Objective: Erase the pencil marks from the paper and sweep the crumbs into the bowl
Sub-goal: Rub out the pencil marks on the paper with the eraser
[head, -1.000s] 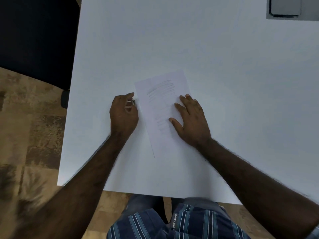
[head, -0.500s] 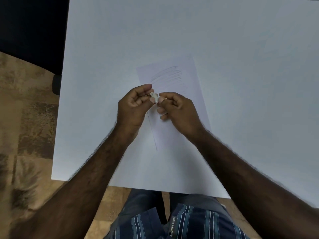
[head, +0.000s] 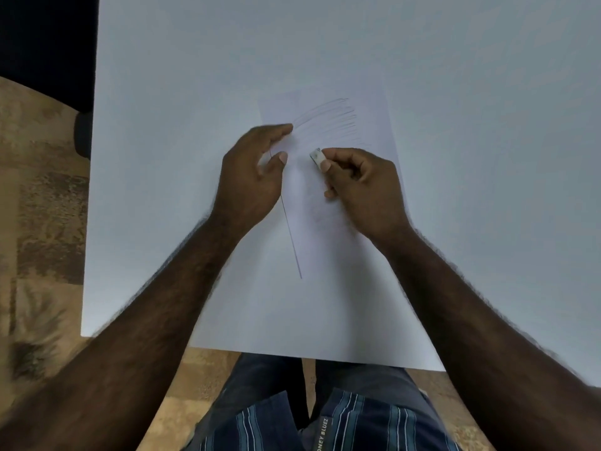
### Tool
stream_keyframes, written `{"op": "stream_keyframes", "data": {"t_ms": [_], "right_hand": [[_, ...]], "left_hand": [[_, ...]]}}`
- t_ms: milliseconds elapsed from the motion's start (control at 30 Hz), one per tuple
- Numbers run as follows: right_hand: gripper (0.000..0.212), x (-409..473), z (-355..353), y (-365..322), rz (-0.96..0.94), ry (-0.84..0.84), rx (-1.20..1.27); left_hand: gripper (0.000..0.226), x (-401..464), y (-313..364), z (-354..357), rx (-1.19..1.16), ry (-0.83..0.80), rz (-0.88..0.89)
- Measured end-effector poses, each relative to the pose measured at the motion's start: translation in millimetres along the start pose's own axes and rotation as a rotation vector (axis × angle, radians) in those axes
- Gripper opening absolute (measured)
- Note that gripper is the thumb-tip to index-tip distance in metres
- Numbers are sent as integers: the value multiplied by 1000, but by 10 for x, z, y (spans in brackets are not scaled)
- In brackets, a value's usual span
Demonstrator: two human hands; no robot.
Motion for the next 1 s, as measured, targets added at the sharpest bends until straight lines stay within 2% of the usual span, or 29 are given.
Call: {"op": "stream_keyframes", "data": {"t_ms": [67, 167, 233, 300, 633, 800, 900, 1000], "right_hand": [[21, 41, -17, 3, -31, 17, -95], [16, 87, -29, 66, -45, 9, -155], [13, 94, -36, 84, -57, -14, -166], [13, 93, -39, 81, -72, -42, -186], [5, -56, 9, 52, -94, -118, -231], [8, -66, 108, -79, -203, -57, -323], [19, -20, 250, -183, -360, -27, -488], [18, -26, 422, -239, -474, -49, -575]], "left_hand": [[48, 55, -32, 66, 136, -44, 127], [74, 71, -100, 280, 349, -209, 266], [86, 56, -178, 365, 484, -284, 253], [90, 20, -198, 364, 561, -285, 241], [101, -380, -288, 250, 543, -124, 119], [106, -397, -306, 256, 511, -129, 92], [114, -396, -338, 270, 512, -151, 88], [124, -407, -386, 279, 533, -160, 71]]}}
Point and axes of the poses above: each hand's wrist, its own x-axis towards the middle knuckle, its own z-axis out of the palm, y = z × x, the point moved 10 cm from there along x, towards the middle knuckle, and after that the axes turned 2 degrees about x, right-handed, at the moved point
